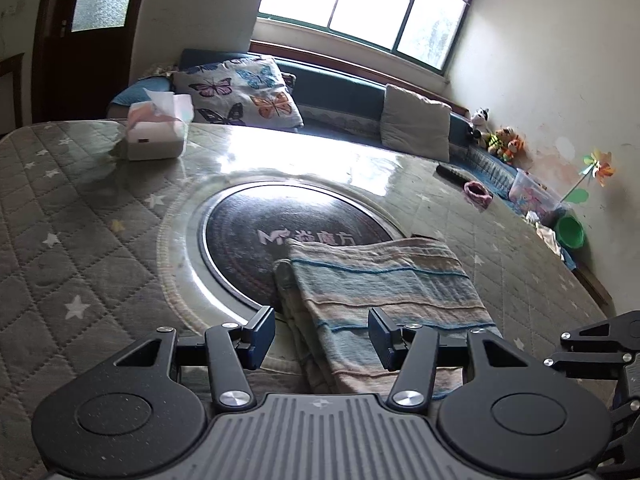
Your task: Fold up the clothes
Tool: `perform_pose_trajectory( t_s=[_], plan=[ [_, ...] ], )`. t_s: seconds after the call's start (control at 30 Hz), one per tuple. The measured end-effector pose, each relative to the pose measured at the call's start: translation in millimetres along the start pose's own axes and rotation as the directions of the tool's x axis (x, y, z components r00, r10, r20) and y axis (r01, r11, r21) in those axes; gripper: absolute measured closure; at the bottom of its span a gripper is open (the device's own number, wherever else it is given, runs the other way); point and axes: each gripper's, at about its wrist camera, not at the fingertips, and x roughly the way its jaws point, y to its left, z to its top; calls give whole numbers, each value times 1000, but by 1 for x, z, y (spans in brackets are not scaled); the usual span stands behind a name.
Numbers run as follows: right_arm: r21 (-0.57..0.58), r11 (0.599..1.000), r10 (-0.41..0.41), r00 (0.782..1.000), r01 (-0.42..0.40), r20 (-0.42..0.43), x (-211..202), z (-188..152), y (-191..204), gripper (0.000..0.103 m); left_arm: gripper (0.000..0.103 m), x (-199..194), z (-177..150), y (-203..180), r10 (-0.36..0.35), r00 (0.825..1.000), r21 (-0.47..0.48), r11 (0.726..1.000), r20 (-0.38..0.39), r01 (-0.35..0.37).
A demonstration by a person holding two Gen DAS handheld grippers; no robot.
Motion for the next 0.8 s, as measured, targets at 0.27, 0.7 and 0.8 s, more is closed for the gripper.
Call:
perform_pose_trajectory(
  t_s=[0.27,0.7,0.8],
  plan=[
    [141,988,67,998,-69,20,-6,-17,-28,71,48,21,-9,1,35,997,15,999,-69,-34],
    [265,960,93,996,-86,-11,-8,-49,-52,72,48,23,-13,-5,95,993,56,994,-76,-91],
    [230,970,84,996,-77,-23,-13,-52,-48,72,48,11,-10,-15,118,992,101,988,-35,-114]
  ],
)
